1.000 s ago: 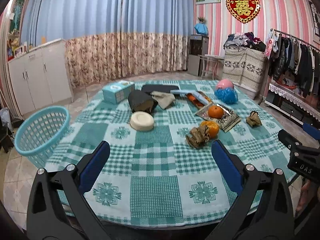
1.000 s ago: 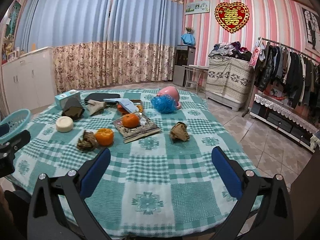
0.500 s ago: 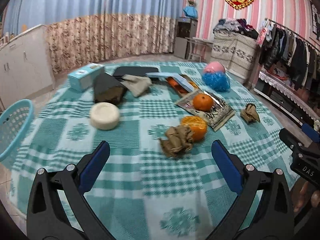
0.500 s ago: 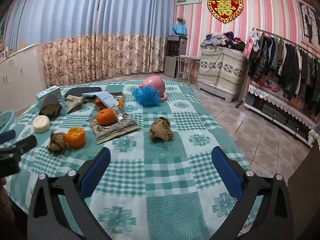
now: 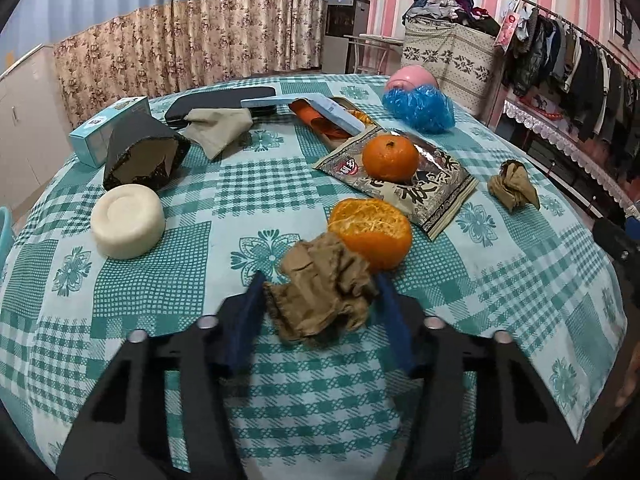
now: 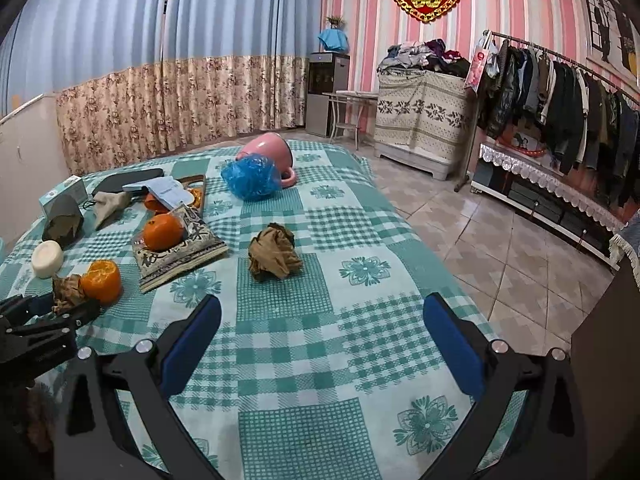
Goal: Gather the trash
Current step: 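Reach the left tool to the crumpled brown paper and grasp it, then carry the brown paper over the basket and open left tool while right tool carries orange peel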
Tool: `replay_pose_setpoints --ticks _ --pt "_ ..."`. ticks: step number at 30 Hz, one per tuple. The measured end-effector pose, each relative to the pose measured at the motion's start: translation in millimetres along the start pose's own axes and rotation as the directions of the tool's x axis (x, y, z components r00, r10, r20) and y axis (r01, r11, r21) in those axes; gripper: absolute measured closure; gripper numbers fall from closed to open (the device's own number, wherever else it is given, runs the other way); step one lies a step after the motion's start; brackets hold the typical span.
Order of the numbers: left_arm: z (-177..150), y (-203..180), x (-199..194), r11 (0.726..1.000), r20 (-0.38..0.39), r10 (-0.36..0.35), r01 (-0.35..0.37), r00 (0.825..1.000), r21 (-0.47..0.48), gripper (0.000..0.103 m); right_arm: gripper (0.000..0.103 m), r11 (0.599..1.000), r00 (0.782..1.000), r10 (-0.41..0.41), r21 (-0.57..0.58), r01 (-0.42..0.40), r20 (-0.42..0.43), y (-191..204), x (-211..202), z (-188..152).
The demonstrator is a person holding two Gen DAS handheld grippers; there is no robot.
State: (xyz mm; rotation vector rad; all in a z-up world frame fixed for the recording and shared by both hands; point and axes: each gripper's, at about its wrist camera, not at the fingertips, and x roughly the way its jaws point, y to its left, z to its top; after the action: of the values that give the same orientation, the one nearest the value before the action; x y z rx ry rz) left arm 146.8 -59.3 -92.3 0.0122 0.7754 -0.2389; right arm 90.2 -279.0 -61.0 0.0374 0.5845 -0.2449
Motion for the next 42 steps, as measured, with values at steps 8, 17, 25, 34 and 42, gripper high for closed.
replay_pose_setpoints --ticks 8,17,25,34,42 --pt "-1.5 12.7 -19.2 0.999 0.029 0.031 -0.031 0.999 -0.009 0.059 0.004 0.997 0.999 0.049 -0.059 -0.050 -0.016 29.1 4.7 -2.1" --pt "10.9 59.8 -53.8 0.991 0.083 0.117 -0.111 0.990 -0.072 0.059 0.004 0.975 0.986 0.165 -0.149 -0.167 -0.028 86.8 7.6 8.6" --pt "16.5 123.5 -72.9 0.964 0.110 0.232 -0.214 0.967 -0.156 0.059 0.004 0.924 0.967 0.245 -0.283 -0.256 -0.074 147.8 22.7 5.1" --pt "7.2 176.4 -80.2 0.934 0.087 0.298 -0.272 0.951 -0.231 0.059 0.016 0.892 0.946 0.281 -0.320 -0.319 -0.160 176.5 40.2 8.3" --pt "-6.7 201.2 -85.1 0.914 0.070 0.314 -0.282 0.947 -0.291 0.059 0.055 0.857 0.905 0.338 -0.312 -0.409 -0.257 190.0 49.9 4.0"
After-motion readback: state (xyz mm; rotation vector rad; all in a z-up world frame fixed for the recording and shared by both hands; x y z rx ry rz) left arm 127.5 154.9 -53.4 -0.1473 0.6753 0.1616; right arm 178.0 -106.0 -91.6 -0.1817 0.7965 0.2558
